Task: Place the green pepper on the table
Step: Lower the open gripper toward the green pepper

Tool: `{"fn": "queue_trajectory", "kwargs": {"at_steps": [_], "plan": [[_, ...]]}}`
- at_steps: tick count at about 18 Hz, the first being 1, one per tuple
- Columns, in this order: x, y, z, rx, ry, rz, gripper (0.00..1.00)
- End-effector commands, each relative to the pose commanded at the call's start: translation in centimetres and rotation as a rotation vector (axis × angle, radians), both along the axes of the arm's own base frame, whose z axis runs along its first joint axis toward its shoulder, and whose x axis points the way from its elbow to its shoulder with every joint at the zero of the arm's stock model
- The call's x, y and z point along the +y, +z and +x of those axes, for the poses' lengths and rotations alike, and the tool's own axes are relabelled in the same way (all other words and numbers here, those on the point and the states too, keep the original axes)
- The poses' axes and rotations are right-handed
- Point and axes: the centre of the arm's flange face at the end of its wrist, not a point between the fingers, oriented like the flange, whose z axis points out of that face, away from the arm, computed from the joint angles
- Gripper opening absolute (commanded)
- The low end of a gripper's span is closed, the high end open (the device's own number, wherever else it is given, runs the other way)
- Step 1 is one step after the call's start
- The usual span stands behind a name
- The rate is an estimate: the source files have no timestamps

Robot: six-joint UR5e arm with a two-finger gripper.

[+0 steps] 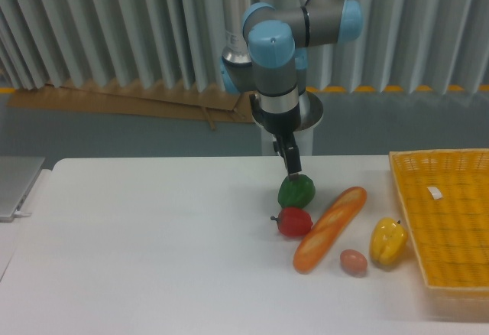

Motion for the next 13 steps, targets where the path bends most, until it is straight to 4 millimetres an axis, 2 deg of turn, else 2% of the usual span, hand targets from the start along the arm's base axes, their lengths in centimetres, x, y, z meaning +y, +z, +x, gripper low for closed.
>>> {"fn": "queue_trajectory", "kwargs": {"at_steps": [8, 13], "plan": [[-0.5, -2.0, 0.3, -0.020, 0.320, 0.002, 1.00], [-1.9, -3.4, -0.4, -0.042, 0.401, -0.032, 1.00]]}}
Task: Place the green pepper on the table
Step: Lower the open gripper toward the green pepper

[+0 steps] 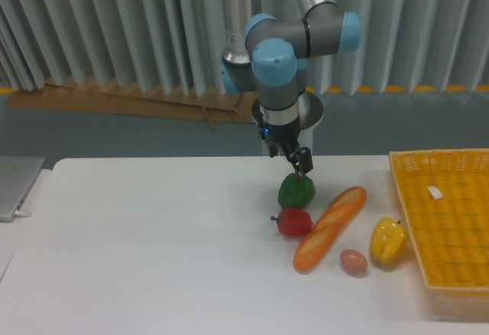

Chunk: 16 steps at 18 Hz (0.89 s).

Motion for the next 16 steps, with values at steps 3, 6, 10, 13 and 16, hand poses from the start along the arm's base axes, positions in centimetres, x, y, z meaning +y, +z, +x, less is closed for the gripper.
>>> {"fn": "queue_trajectory", "kwargs": {"at_steps": [3, 6, 10, 13, 16], "plan": [[-1.1, -1.4, -0.8, -0.025, 0.023, -0.021, 1.00], [-1.3, -2.3, -0.6, -0.049, 0.017, -0.051, 1.00], [-1.2, -2.7, -0.7, -0.054, 0.018, -0.058, 1.00], [-1.0, -3.4, -0.7, -0.062, 0.011, -0.070, 1.00], [-0.6, -4.2, -1.1, -0.071, 0.009, -0.083, 1.00]]}}
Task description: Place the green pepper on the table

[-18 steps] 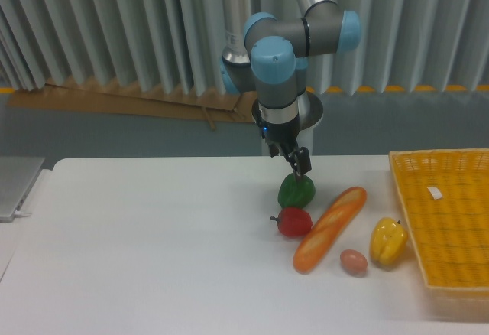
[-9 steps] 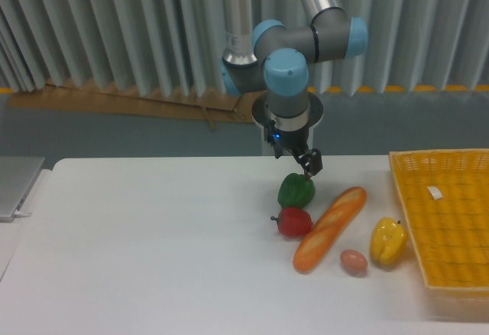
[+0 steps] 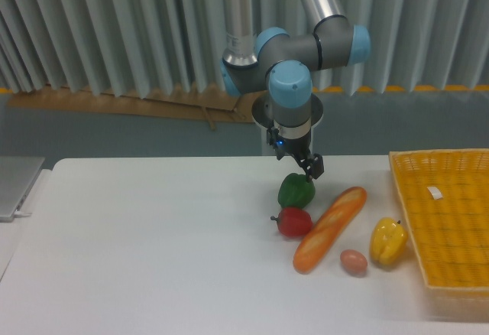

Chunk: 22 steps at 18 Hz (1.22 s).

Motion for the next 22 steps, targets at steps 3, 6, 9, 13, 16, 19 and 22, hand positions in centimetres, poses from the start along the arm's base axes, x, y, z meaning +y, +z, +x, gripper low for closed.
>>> {"fn": "queue_trajectory", "kwargs": {"at_steps": [3, 6, 9, 13, 16, 19, 22], "plan": [[0.2, -0.7, -0.4, -0.002, -0.002, -0.016, 1.00], [0.5, -1.1, -0.7, -0.006, -0.002, -0.020, 1.00], [0.8, -1.3, -1.1, -0.001, -0.004, -0.028, 1.00], [0.9, -0.3, -0.9, 0.013, -0.010, -0.014, 1.00], [1.2, 0.1, -1.1, 0.020, -0.012, -0.008, 1.00], [1.1, 0.3, -1.2, 0.022, -0.013, -0.005, 1.00], [1.3, 0.8, -1.3, 0.022, -0.044, 0.008, 1.00]]}}
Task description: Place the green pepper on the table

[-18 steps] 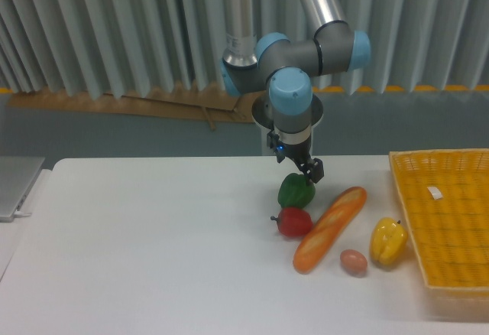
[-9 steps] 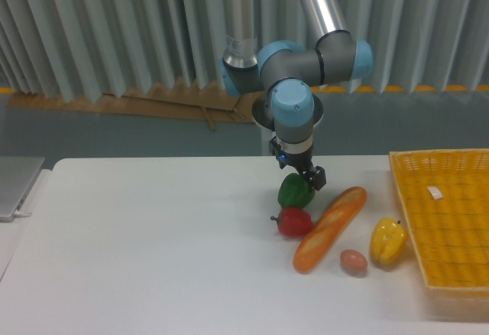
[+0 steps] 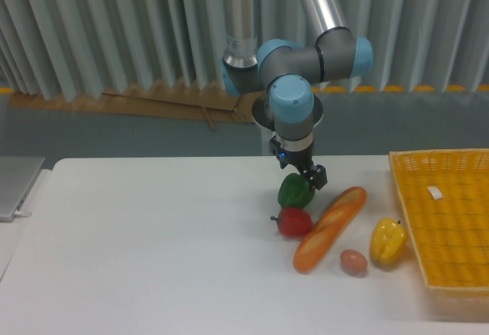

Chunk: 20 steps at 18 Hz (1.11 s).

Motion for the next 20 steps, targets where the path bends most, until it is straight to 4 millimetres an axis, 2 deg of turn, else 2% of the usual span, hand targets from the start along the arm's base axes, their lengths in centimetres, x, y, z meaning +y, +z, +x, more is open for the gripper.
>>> {"fn": "queue_trajectory", "kwargs": {"at_steps": [7, 14, 20], "plan": [[0.2, 0.6, 0.1, 0.008, -0.004, 0.012, 1.00], [1.3, 1.0, 1.4, 0.012, -0.031, 0.019, 1.00], [1.3, 1.1, 1.3, 0.013, -0.034, 0.022, 1.00]]}}
